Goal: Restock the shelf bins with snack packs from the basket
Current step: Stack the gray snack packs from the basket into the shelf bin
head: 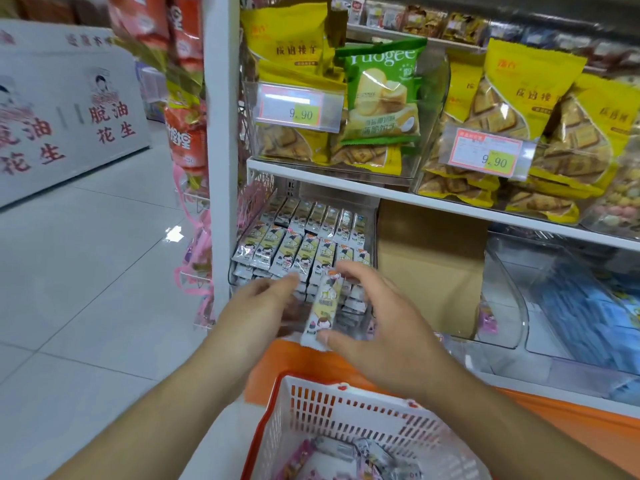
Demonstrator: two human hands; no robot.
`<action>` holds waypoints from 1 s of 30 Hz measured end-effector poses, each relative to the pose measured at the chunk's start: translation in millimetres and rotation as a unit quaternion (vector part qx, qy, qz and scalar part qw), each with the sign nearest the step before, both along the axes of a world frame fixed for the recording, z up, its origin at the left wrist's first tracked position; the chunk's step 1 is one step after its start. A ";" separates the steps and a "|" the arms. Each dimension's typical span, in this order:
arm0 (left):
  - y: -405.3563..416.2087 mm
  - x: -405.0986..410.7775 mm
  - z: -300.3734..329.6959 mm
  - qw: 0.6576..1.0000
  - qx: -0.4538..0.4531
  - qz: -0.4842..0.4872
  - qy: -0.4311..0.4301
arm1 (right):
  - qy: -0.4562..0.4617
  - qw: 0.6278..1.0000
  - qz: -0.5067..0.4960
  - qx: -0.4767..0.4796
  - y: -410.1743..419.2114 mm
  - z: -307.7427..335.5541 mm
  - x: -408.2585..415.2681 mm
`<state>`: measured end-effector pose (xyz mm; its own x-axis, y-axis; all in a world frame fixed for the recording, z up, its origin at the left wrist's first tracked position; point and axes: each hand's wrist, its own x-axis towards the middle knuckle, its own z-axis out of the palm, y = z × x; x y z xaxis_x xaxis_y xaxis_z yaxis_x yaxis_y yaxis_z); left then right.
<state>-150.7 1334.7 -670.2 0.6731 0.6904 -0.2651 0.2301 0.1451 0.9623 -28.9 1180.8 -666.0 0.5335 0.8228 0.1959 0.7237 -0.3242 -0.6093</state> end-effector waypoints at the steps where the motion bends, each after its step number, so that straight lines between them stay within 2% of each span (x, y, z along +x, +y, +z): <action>1: 10.9 0.5 -1.7 0.996 0.071 0.035 0.030 | 0.002 1.000 -0.005 0.002 11.7 2.6 7.6; 3: 28.5 -0.6 -2.1 0.979 0.176 0.079 0.072 | 0.000 1.000 -0.006 -0.003 38.9 8.6 24.9; 4: 36.1 -0.4 -3.1 0.974 0.194 0.085 0.076 | -0.001 1.000 -0.007 -0.007 54.6 12.0 34.5; 10: 63.9 5.2 -16.0 0.967 0.215 0.082 0.106 | 0.016 0.997 -0.046 -0.066 158.0 25.9 78.0; 15: 74.6 7.4 -28.0 0.963 0.224 0.071 0.128 | 0.036 0.978 -0.064 -0.197 219.9 21.8 106.0; 19: 77.6 8.6 -30.3 0.968 0.204 0.073 0.129 | -0.002 0.987 -0.087 -0.139 247.2 10.1 124.8; 30: 79.6 8.4 -32.5 0.966 0.210 0.064 0.135 | -0.020 0.991 -0.042 -0.129 248.4 13.5 123.4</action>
